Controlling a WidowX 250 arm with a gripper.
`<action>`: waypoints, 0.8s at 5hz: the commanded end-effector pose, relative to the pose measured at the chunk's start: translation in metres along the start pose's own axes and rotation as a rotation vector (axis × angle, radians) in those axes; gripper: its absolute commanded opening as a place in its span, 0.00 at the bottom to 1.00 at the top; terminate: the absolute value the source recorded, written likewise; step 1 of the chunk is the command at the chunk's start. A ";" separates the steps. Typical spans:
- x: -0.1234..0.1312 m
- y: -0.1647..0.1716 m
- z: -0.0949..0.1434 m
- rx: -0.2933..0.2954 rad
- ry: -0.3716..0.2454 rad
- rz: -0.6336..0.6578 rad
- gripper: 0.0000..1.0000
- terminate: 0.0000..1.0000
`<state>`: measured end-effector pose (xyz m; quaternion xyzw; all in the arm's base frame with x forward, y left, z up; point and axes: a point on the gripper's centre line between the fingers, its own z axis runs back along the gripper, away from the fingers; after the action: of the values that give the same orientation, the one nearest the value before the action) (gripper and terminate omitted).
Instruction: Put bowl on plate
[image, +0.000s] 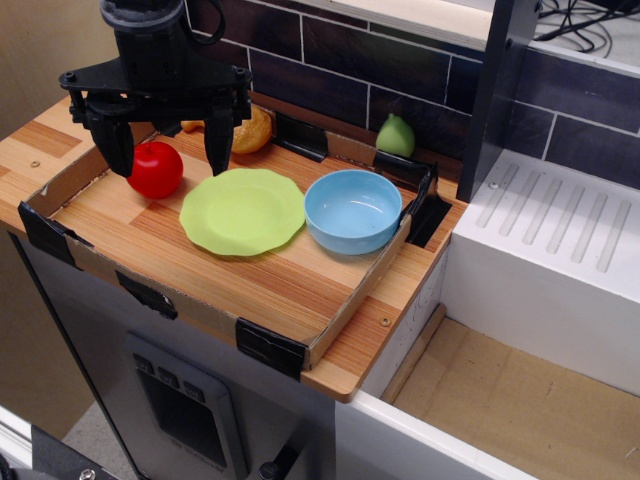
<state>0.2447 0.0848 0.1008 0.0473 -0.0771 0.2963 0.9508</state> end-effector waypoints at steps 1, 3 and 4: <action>0.000 0.000 0.000 0.000 0.000 0.000 1.00 0.00; 0.025 -0.043 -0.019 -0.023 0.007 0.214 1.00 0.00; 0.035 -0.061 -0.033 -0.064 0.010 0.230 1.00 0.00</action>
<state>0.3029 0.0566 0.0556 0.0089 -0.0630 0.4027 0.9131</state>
